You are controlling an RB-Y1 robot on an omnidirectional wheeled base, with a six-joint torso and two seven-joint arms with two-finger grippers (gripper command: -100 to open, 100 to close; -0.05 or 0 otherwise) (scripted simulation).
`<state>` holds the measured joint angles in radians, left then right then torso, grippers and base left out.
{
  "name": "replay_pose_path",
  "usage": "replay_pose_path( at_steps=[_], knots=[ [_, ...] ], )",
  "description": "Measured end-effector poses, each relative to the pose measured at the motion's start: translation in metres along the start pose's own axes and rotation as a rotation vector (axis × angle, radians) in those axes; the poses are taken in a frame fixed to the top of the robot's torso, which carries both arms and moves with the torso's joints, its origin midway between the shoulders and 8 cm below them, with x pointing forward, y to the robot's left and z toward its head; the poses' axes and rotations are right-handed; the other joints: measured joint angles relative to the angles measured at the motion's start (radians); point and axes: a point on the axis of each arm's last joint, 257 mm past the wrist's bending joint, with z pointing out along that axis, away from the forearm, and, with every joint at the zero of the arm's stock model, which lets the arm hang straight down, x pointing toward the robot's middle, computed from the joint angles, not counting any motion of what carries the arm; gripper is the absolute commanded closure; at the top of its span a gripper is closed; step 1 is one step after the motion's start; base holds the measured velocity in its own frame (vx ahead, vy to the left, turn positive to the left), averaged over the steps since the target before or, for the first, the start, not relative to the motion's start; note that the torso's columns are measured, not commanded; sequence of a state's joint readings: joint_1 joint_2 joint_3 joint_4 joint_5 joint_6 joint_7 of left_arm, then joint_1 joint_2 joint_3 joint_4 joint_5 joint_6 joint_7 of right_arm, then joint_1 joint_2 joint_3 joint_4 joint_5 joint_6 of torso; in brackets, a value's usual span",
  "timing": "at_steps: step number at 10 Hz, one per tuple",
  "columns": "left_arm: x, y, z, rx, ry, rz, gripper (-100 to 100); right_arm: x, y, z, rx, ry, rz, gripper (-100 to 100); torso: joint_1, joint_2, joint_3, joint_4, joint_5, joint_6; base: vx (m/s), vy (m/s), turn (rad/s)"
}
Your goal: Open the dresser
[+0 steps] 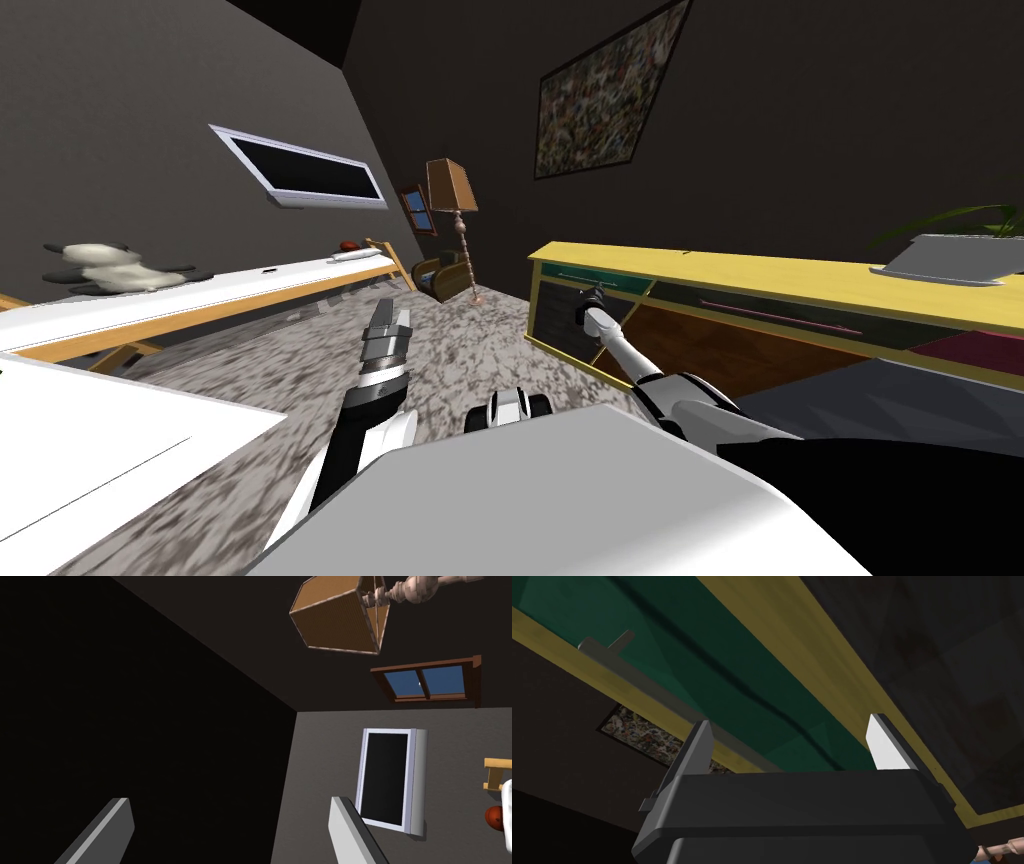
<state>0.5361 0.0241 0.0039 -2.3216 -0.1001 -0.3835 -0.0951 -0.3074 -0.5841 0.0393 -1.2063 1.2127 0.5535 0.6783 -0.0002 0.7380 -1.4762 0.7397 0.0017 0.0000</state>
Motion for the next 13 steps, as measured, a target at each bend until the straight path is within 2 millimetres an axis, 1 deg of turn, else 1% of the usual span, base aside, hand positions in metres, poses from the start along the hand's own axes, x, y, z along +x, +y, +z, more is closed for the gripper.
replay_pose_path(
  at_steps=[2, 3, 4, 5, 6, 7, 8, 9, 10, 11, 12, 13],
  knots=[
    [0.000, 0.000, 0.000, 0.000, 0.000, 0.000, 0, 0.007, -0.013, 0.005, 0.030, 0.016, -0.055, -100, 0.002, 0.001, 0.000, 0.005, 0.005, 0.000, 0.009, 0.039, -0.001],
    [0.000, 0.000, 0.000, 0.000, 0.000, 0.000, 0, 0.008, -0.014, 0.006, 0.039, 0.019, -0.068, -100, 0.002, 0.001, 0.001, 0.005, 0.006, -0.002, 0.001, 0.008, -0.005],
    [0.000, 0.000, 0.000, 0.000, 0.000, 0.000, 0, 0.009, -0.013, 0.006, 0.038, 0.021, -0.069, -100, 0.002, 0.002, 0.001, 0.002, 0.003, -0.001, 0.059, -0.066, -0.154],
    [0.000, 0.000, 0.000, 0.000, 0.000, 0.000, 0, 0.006, 0.007, -0.004, 0.014, 0.012, -0.085, -100, -0.003, -0.002, -0.001, -0.001, -0.001, 0.000, 0.087, -0.074, -0.083],
    [0.000, 0.000, 0.000, 0.000, 0.000, 0.000, 0, 0.003, 0.019, -0.011, -0.003, 0.006, -0.089, -100, -0.003, -0.003, -0.002, -0.002, -0.002, 0.000, 0.051, -0.049, 0.007],
    [0.000, 0.000, 0.000, 0.000, 0.000, 0.000, 0, -0.001, 0.020, -0.015, -0.007, -0.001, -0.089, -100, 0.000, -0.001, -0.001, -0.002, -0.002, 0.000, 0.008, -0.025, 0.000],
    [0.000, 0.000, 0.000, 0.000, 0.000, 0.000, 0, -0.005, 0.021, -0.016, -0.007, -0.007, -0.088, -100, 0.002, 0.001, 0.001, -0.001, -0.001, -0.001, 0.059, -0.061, -0.172],
    [0.000, 0.000, 0.000, 0.000, 0.000, 0.000, 0, -0.009, 0.041, -0.028, -0.030, -0.011, -0.099, -100, -0.001, -0.002, 0.000, -0.002, -0.002, 0.000, 0.065, -0.083, -0.074],
    [0.000, 0.000, 0.000, 0.000, 0.000, 0.000, 0, -0.008, 0.050, -0.037, -0.046, -0.013, -0.105, -100, -0.002, -0.002, -0.001, -0.002, -0.002, 0.000, 0.033, -0.056, 0.022],
    [0.000, 0.000, 0.000, 0.000, 0.000, 0.000, 0, -0.016, 0.051, -0.042, -0.047, -0.026, -0.103, -100, 0.001, 0.000, 0.000, -0.002, -0.002, 0.000, 0.075, -0.094, -0.140],
    [0.000, 0.000, 0.000, 0.000, 0.000, 0.000, 0, -0.022, 0.063, -0.055, -0.068, -0.033, -0.107, -100, -0.001, -0.001, 0.000, -0.002, -0.002, 0.001, 0.086, -0.079, -0.087],
    [0.000, 0.000, 0.000, 0.000, 0.000, 0.000, 0, -0.031, 0.071, -0.063, -0.075, -0.051, -0.115, -100, 0.000, -0.001, -0.001, -0.002, -0.002, 0.000, 0.043, -0.033, 0.006]
  ],
)
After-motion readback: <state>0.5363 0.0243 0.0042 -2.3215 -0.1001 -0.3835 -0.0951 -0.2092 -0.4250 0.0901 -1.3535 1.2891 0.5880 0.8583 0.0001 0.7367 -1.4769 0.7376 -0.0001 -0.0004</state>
